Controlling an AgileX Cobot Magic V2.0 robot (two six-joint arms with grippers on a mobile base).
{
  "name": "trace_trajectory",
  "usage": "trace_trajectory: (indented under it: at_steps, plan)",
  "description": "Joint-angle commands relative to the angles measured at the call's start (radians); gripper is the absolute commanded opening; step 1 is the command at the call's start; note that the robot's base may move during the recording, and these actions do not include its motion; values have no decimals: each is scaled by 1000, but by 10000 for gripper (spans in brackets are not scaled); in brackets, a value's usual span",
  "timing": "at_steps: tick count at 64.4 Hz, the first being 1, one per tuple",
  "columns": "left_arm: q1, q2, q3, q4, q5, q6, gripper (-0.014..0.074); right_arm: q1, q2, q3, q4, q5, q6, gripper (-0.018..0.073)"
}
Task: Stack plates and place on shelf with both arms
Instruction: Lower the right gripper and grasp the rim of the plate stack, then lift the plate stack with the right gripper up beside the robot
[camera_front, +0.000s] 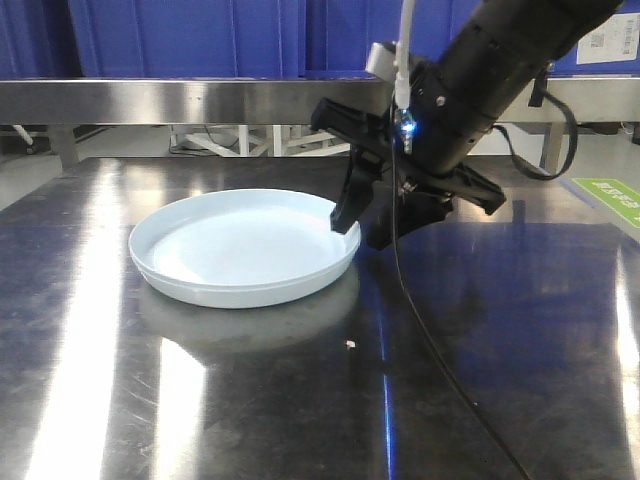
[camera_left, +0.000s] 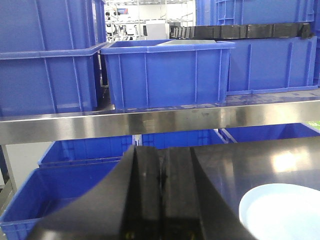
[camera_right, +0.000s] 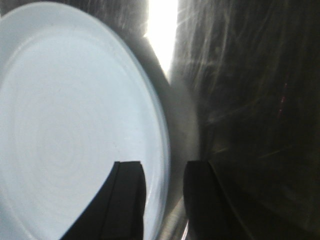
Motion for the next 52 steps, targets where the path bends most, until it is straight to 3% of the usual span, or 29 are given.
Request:
trace_trajectory:
  at_steps: [1, 22, 29, 39, 52]
  plan:
    - [2, 11, -36, -2, -89, -6, 83, 14, -40, -25, 19, -14, 0, 338]
    - [2, 11, -36, -2, -89, -6, 83, 16, -39, -25, 19, -19, 0, 326]
    - [2, 11, -36, -2, -89, -6, 83, 16, -39, -25, 19, -19, 0, 235]
    - [2, 11, -36, -2, -89, -6, 83, 16, -39, -25, 19, -19, 0, 13]
    - [2, 11, -36, -2, -89, -6, 83, 13, -73, -25, 19, -39, 0, 30]
